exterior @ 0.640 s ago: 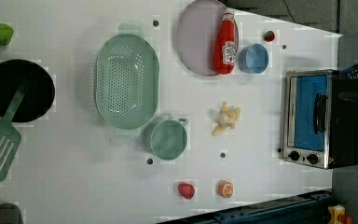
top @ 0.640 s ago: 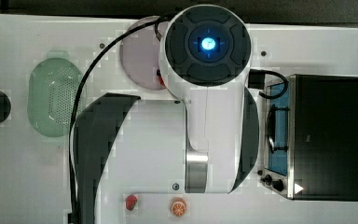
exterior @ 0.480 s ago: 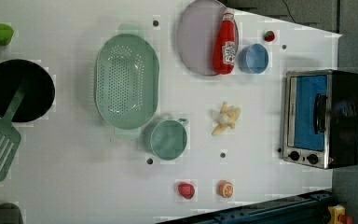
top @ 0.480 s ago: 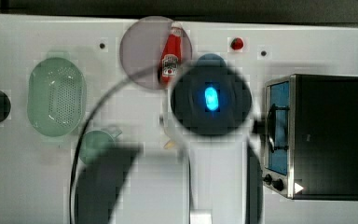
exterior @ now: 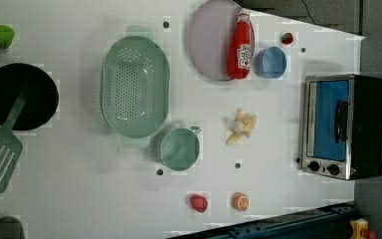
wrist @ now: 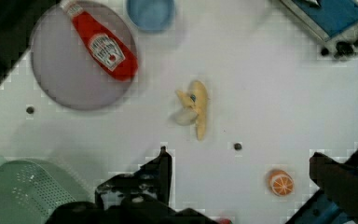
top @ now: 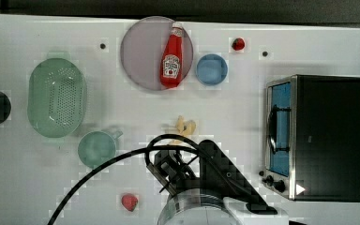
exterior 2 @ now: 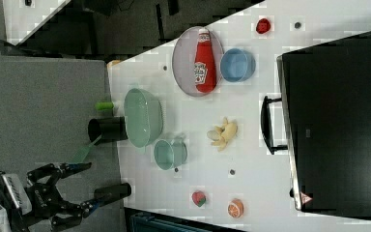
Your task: Pick banana from table and place on oven.
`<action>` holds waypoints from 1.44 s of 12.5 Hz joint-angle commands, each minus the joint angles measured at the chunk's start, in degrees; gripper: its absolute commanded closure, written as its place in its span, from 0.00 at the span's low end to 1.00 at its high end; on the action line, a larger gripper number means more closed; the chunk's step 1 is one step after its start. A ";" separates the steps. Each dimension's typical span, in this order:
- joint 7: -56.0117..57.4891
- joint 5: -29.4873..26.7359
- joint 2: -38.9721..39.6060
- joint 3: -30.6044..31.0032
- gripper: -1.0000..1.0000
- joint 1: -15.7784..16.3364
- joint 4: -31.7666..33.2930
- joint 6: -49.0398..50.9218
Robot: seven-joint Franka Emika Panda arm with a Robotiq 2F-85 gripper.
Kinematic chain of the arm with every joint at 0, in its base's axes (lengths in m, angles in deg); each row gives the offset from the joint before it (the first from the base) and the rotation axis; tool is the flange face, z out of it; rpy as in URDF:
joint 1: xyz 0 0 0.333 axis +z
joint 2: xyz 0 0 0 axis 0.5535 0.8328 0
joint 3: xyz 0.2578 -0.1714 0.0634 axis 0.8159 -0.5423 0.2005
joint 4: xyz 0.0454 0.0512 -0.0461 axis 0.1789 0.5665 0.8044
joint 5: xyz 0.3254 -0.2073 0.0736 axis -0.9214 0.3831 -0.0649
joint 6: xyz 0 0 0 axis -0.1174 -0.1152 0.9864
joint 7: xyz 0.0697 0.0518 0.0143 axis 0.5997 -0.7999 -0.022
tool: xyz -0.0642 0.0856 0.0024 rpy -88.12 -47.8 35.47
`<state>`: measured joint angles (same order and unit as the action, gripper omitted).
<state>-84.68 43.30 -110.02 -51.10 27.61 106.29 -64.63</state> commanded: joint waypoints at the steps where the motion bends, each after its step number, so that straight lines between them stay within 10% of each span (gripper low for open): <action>1: 2.06 0.84 10.87 0.20 0.00 0.07 3.16 -3.77; 18: 1.93 0.84 46.61 1.79 0.00 1.34 20.29 -55.69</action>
<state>-83.82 45.33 -63.93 -49.83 28.47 126.43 -119.70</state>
